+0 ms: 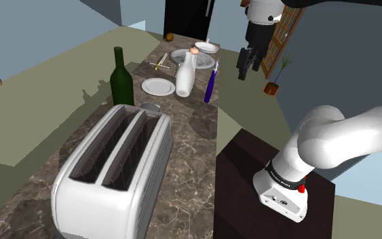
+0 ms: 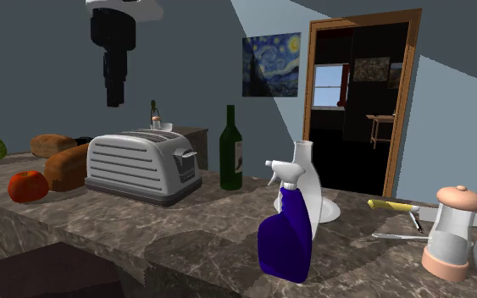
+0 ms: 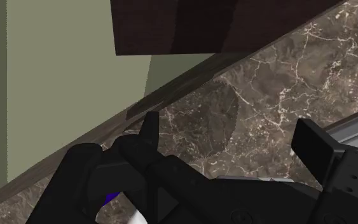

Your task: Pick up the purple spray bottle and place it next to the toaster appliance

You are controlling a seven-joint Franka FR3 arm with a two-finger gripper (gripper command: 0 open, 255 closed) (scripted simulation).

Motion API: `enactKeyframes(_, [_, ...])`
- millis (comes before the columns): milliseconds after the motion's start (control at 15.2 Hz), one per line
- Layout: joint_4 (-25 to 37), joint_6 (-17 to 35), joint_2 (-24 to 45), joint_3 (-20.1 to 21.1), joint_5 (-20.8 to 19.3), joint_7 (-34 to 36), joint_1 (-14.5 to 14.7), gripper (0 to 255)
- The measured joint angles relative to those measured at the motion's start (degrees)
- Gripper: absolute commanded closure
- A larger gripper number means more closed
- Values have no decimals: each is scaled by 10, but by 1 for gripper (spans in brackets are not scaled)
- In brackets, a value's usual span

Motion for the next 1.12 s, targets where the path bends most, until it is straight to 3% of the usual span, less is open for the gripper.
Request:
enactKeyframes(264, [-26, 54, 11, -3, -9, 17, -11, 0])
enactKeyframes(660, [-84, 215, 63, -15, -37, 67, -46, 0])
enactKeyframes(1122, [-113, 412, 172, -20, -79, 147, -93, 0])
